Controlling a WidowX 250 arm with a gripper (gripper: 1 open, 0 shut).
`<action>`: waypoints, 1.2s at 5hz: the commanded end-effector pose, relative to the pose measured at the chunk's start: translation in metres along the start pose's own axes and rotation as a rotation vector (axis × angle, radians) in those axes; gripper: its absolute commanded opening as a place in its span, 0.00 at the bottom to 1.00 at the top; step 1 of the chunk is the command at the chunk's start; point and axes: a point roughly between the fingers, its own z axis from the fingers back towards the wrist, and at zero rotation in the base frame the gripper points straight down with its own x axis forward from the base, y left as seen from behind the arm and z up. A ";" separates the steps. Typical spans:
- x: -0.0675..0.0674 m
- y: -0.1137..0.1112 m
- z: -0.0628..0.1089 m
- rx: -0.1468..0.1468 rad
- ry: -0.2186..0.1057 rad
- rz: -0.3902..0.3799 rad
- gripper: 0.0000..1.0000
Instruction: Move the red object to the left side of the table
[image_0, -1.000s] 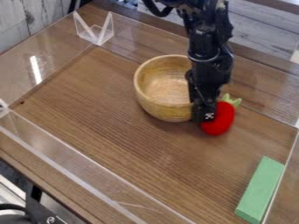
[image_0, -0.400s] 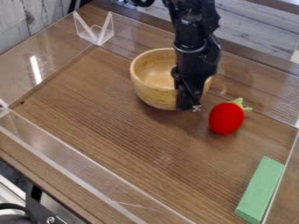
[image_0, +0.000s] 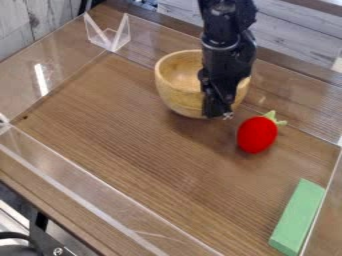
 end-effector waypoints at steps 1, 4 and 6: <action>0.013 0.025 0.039 0.101 -0.051 0.061 0.00; 0.006 0.083 0.045 0.174 0.015 0.340 0.00; -0.003 0.081 0.051 0.169 0.019 0.364 0.00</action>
